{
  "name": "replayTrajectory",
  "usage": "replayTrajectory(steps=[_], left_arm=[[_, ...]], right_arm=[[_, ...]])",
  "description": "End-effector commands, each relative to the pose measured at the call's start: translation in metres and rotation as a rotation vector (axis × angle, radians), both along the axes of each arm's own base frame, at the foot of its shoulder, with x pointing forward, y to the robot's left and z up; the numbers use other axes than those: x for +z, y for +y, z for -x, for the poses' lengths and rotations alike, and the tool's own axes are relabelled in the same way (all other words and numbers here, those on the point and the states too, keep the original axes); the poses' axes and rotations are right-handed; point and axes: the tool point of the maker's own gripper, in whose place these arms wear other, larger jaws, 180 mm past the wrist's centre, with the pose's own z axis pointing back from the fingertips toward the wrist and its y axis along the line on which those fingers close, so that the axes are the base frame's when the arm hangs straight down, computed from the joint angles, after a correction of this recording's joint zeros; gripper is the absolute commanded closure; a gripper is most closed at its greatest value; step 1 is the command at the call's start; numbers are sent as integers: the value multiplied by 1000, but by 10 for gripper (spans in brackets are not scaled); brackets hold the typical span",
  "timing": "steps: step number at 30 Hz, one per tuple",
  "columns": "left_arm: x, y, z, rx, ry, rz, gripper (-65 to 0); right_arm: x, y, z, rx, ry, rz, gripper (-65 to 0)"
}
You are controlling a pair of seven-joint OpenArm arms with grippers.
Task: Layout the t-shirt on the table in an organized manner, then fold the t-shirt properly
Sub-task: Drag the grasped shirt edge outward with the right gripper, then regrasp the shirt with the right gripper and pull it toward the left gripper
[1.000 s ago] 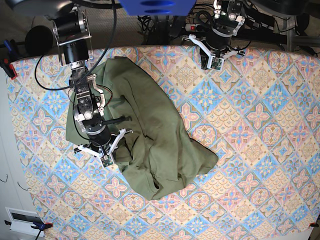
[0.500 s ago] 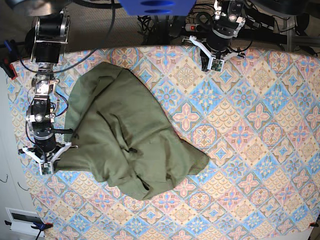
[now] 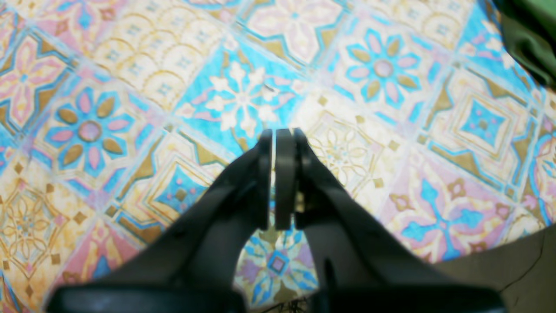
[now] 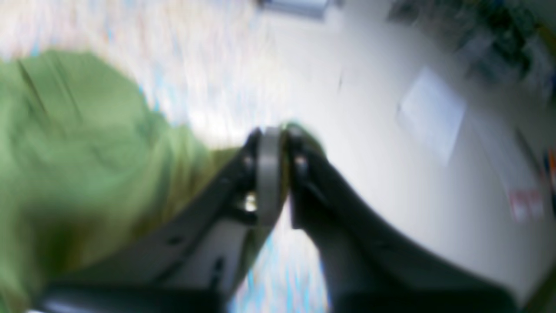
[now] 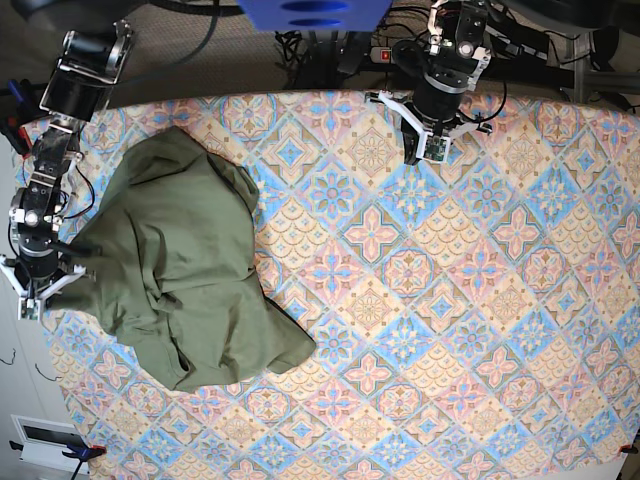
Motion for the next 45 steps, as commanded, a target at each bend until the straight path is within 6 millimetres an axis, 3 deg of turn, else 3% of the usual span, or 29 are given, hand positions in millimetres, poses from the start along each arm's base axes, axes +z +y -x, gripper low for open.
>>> replayTrajectory(steps=[1,4,7,11,15,18,22,24,27,31,36,38,40,42,45], left_arm=[[8,0,-2,1,-31,1,-1],[8,0,-2,1,-31,1,-1],[8,0,-1,1,-28,1,-1],[7,0,0,1,-24,5,-1],[7,-1,0,2,-23,6,-1],[6,0,3,0,-16,5,-1],[5,0,4,-2,-13,0,-1],[5,0,4,-1,-12,3,-1],[4,0,5,0,-10,7,-1],[4,0,5,0,-11,3,-1],[4,-1,5,1,-8,8,-1],[4,-1,5,2,-8,9,-1],[4,-1,5,2,-8,9,-1],[3,-1,5,2,-7,9,-1],[3,-1,5,3,-7,10,-1]], right_arm=[[19,-5,-1,4,-45,41,-117],[8,-1,14,16,-11,55,-265],[18,15,19,64,-30,87,-369],[22,79,7,241,-40,114,-364],[1,115,3,342,11,101,-364],[-25,121,0,359,75,83,-364],[-20,138,-37,399,63,80,-364],[-21,144,-46,418,66,83,-364],[-24,152,-51,448,58,86,-364],[-59,150,-44,448,152,73,-364],[-64,162,-62,493,154,87,-363],[-71,160,-66,496,164,86,-342],[-83,154,-64,486,187,80,-280],[-94,147,-61,473,210,72,-203],[-94,138,-69,452,213,70,-63]])
